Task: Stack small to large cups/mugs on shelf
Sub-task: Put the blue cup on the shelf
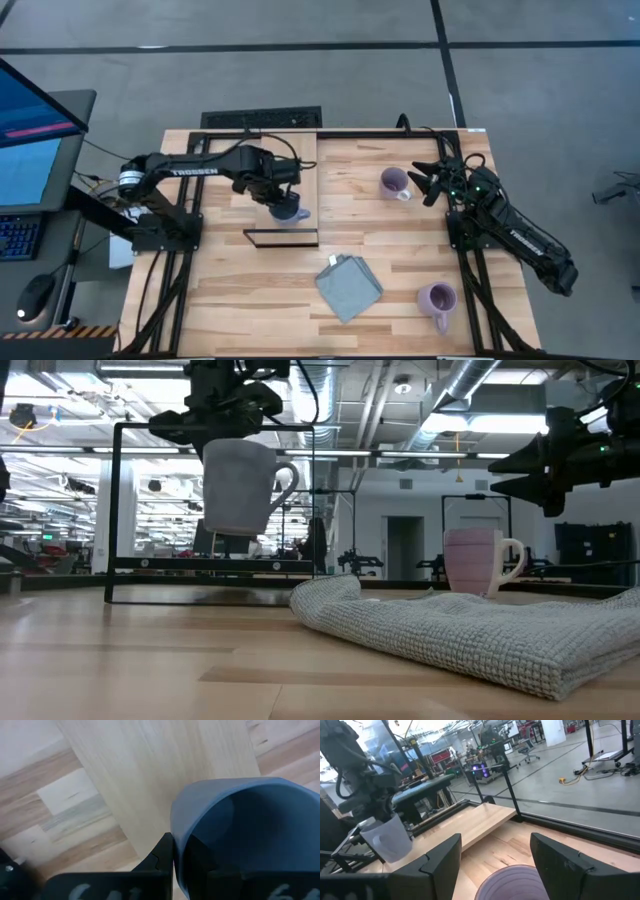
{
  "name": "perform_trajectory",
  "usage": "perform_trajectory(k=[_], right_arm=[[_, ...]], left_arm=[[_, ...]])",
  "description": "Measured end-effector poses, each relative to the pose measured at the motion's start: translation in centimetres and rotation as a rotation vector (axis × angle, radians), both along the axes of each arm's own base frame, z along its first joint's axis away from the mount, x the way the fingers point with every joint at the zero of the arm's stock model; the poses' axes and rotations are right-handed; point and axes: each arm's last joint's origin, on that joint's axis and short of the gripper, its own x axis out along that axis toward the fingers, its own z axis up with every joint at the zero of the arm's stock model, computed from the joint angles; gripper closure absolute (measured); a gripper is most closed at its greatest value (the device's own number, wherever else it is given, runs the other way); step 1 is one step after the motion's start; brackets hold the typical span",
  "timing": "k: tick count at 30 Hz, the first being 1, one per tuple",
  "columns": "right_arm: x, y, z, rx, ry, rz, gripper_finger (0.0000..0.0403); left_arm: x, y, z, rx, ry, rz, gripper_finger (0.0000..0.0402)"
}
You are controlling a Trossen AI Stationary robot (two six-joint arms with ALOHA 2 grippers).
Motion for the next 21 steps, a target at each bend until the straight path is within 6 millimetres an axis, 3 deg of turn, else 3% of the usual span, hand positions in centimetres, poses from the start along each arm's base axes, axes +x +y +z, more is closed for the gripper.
perform_trajectory(k=[21], right_arm=[[0.0,0.0,0.0,0.003,-0.001,0.000,0.0143]], left_arm=[[0.1,-1.7,-0.5,0.037,0.019,0.070,0.0397]])
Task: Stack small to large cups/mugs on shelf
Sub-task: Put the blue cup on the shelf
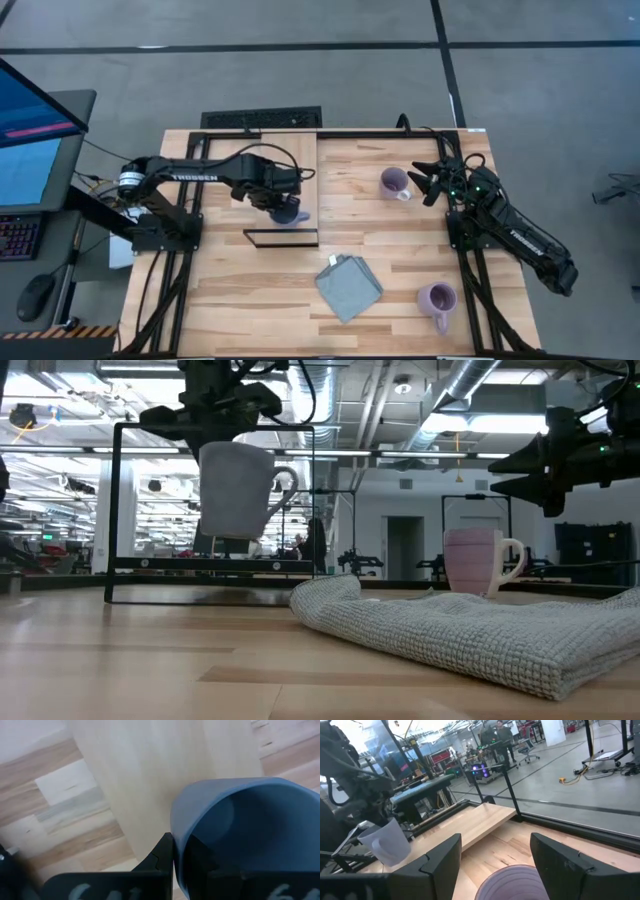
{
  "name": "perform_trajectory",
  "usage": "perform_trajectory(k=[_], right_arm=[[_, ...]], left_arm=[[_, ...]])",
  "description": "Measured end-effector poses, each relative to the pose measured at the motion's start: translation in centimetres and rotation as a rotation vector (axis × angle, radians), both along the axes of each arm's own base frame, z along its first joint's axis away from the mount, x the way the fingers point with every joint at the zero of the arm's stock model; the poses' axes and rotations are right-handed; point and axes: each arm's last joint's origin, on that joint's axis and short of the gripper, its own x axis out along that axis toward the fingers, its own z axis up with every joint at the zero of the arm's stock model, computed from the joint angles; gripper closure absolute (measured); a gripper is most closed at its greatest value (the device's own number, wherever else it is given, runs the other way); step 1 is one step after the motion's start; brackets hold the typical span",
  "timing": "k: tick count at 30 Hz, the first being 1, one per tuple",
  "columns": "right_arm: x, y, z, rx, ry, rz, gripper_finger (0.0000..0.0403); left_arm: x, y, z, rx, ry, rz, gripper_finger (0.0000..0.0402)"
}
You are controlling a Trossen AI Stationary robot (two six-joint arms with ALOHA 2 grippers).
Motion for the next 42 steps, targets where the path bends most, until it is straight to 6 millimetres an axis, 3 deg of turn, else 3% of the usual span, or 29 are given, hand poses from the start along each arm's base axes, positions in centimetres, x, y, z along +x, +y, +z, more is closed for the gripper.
perform_trajectory(k=[42], right_arm=[[0.0,0.0,0.0,0.000,0.000,0.004,0.0143]], left_arm=[[0.7,0.1,-1.4,-0.007,0.004,0.092,0.0397]])
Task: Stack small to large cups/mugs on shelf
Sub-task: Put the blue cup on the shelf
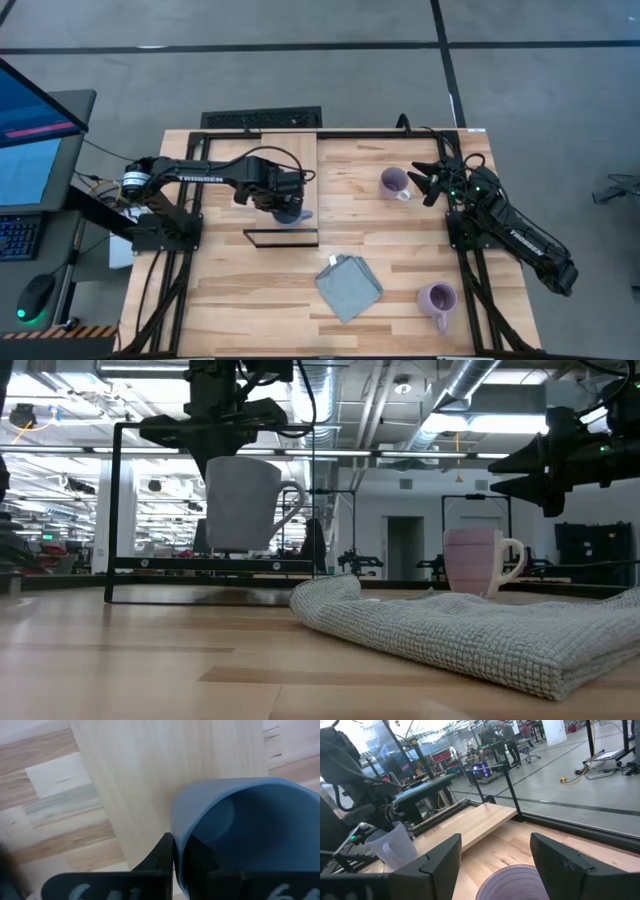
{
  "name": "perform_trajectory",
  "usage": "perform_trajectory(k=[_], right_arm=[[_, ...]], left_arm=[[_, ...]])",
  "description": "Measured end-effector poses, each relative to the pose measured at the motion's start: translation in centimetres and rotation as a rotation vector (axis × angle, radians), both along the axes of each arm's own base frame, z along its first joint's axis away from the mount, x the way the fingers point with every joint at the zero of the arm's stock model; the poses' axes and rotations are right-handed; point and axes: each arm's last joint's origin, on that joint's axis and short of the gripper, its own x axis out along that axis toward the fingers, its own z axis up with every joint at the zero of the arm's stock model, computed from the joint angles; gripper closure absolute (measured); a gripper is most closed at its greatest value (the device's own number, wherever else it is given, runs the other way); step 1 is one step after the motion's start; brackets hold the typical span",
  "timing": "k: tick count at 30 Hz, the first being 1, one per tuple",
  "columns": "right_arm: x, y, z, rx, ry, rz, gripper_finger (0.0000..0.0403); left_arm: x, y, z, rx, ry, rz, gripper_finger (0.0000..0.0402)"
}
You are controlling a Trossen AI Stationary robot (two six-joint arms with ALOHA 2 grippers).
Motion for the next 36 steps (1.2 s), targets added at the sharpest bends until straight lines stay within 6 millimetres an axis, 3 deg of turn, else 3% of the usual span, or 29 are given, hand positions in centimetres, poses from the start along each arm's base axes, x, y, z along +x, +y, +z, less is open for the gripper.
perform_trajectory(k=[10,20,36], right_arm=[[0.0,0.0,0.0,0.000,0.000,0.000,0.0143],[0.0,0.0,0.0,-0.001,0.000,0.000,0.0143],[0.0,0.0,0.0,-0.001,0.001,0.000,0.0143]], left_arm=[[-0.2,0.0,0.0,0.003,0.023,0.021,0.0397],[-0.5,-0.1,-1.7,-0.029,0.032,0.029,0.0397],[-0.4,-0.1,-1.8,-0.015,0.033,0.017,0.0375]])
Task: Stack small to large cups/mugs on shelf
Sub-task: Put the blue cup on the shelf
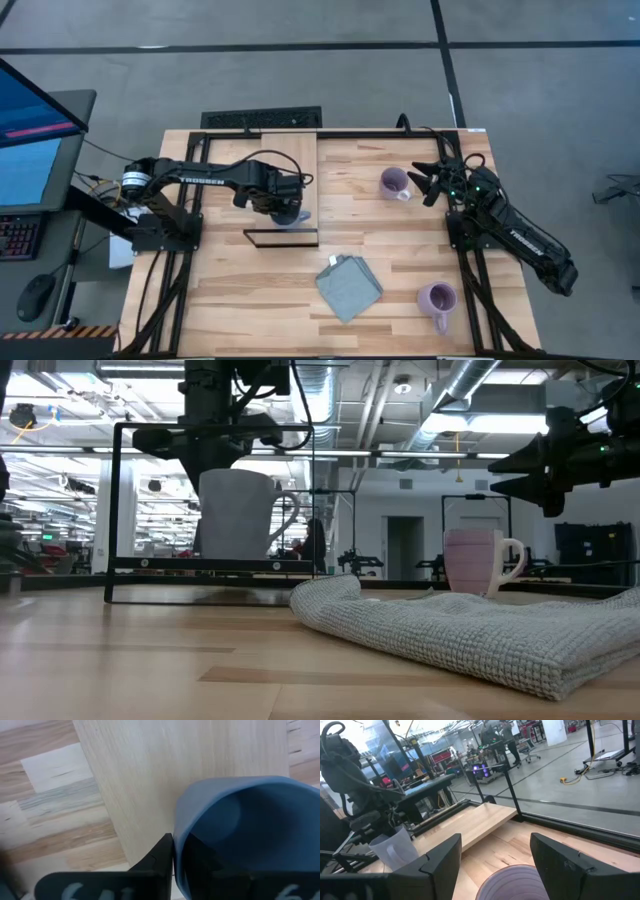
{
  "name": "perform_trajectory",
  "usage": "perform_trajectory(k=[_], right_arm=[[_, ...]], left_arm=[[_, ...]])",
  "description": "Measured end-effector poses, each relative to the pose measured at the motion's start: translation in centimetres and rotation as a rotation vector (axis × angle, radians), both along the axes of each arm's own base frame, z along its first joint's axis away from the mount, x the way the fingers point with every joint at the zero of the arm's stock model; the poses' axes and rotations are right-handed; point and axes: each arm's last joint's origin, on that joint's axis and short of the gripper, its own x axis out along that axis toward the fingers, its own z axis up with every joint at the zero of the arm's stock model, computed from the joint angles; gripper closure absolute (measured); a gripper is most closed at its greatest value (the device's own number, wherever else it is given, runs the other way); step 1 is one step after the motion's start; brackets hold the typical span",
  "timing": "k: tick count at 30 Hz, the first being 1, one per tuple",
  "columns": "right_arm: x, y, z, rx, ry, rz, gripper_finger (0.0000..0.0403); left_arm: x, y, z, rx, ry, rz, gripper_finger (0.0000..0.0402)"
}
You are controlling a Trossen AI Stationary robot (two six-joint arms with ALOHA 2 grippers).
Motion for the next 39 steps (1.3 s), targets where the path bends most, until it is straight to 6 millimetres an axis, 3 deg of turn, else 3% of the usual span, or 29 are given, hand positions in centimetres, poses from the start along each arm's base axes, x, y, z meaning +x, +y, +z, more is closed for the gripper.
perform_trajectory(k=[39], right_arm=[[0.00,0.00,0.00,-0.001,0.000,0.000,0.0143]], left_arm=[[0.01,0.00,-0.14,0.001,0.008,-0.015,0.0358]])
